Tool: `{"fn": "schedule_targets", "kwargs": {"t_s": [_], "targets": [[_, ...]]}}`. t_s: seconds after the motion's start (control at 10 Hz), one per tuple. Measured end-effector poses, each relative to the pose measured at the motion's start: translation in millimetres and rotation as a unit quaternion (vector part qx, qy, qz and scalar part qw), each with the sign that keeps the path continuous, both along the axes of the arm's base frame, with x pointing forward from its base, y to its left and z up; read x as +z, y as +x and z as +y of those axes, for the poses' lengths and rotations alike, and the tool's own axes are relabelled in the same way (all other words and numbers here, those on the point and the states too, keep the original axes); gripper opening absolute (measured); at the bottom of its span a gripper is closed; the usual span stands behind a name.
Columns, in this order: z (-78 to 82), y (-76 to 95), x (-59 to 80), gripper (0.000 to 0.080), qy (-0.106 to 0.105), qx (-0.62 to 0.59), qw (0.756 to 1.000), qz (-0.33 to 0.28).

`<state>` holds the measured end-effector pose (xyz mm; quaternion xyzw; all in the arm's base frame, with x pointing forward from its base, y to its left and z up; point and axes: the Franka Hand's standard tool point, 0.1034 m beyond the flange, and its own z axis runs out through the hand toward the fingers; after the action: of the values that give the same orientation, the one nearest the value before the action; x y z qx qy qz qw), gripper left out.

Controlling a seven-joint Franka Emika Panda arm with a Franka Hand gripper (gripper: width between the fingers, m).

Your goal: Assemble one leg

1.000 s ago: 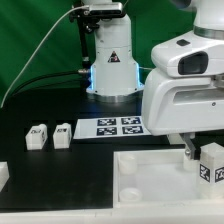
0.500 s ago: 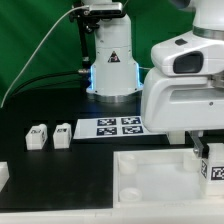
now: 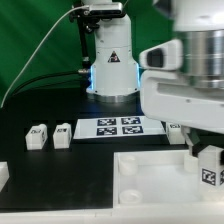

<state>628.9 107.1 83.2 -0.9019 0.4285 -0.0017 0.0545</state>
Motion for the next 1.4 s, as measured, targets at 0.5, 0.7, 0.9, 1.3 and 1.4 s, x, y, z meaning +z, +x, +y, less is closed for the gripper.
{"fn": "schedule_targets", "kwargs": {"t_s": [0.5, 0.7, 0.9, 1.3, 1.4], "targets": [[-2.9, -5.2, -0.4, 0.0292, 0.080, -0.320, 0.943, 0.034], [-2.5, -4.5, -0.6, 0.0292, 0.104, -0.452, 0.884, 0.058], [-2.3, -4.4, -0.6, 0.0292, 0.105, -0.470, 0.874, 0.062], [1.8, -4.4, -0.9, 0.0623, 0.098, -0.312, 0.944, 0.033], [0.0, -4.3, -1.3, 0.0643, 0.095, -0.276, 0.956, 0.026]]}}
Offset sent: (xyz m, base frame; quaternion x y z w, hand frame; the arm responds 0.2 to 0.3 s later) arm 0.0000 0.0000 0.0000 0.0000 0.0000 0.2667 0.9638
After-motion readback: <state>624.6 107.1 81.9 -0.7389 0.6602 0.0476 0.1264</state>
